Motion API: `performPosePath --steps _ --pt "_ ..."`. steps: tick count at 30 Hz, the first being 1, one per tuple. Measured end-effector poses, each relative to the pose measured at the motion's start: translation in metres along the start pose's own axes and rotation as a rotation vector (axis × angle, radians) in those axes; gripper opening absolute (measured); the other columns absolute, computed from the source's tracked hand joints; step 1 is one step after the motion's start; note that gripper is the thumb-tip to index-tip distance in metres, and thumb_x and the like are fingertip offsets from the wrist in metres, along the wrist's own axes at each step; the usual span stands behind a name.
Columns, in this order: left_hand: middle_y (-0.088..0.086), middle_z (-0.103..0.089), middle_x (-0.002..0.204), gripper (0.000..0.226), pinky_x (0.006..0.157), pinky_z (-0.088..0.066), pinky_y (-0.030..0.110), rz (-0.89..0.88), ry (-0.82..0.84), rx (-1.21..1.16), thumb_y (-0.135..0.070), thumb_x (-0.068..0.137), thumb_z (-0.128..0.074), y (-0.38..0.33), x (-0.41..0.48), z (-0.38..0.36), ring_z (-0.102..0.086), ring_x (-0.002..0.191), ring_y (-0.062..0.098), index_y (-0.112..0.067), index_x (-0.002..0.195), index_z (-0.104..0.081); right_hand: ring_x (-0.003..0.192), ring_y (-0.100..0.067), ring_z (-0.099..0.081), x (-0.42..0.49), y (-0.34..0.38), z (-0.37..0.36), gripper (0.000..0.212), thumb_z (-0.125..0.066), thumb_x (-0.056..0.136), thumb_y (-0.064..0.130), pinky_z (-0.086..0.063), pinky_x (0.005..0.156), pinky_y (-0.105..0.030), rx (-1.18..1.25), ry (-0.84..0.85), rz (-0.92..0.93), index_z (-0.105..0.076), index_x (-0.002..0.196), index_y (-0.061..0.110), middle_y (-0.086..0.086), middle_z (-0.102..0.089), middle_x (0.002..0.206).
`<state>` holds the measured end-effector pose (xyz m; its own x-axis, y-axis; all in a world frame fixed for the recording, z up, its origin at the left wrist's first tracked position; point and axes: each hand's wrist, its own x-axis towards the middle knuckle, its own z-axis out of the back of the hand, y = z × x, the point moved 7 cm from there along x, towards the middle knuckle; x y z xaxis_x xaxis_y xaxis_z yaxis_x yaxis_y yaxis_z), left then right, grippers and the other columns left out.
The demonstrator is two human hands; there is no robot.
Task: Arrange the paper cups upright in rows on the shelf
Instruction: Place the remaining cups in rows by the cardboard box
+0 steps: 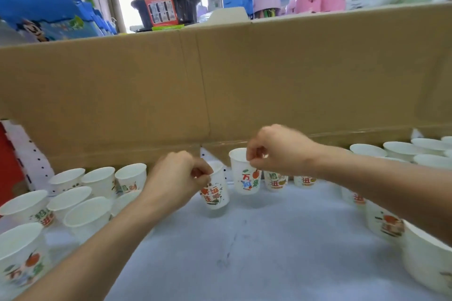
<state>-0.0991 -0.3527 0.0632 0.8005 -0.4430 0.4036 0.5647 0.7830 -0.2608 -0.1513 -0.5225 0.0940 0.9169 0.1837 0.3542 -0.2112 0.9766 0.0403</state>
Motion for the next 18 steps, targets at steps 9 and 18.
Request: performPosePath --steps 9,18 --pt "-0.012 -0.073 0.083 0.011 0.078 -0.051 0.030 -0.265 0.117 -0.063 -0.025 0.082 -0.069 -0.113 -0.001 -0.052 -0.064 0.080 0.010 -0.029 0.088 -0.076 0.077 -0.008 -0.060 -0.086 -0.072 0.008 0.004 -0.065 0.082 0.029 -0.041 0.059 -0.020 -0.181 0.159 -0.124 -0.069 0.082 0.029 0.017 -0.062 0.074" --pt "-0.011 -0.071 0.091 0.013 0.085 -0.043 0.029 -0.268 0.072 0.009 -0.029 0.085 -0.065 -0.140 0.006 -0.066 -0.061 0.088 0.011 -0.032 0.093 -0.075 0.090 -0.011 -0.055 -0.092 -0.092 0.001 0.009 -0.059 0.084 0.029 -0.028 0.072 -0.021 -0.246 0.109 -0.086 -0.068 0.088 0.030 0.016 -0.063 0.088"
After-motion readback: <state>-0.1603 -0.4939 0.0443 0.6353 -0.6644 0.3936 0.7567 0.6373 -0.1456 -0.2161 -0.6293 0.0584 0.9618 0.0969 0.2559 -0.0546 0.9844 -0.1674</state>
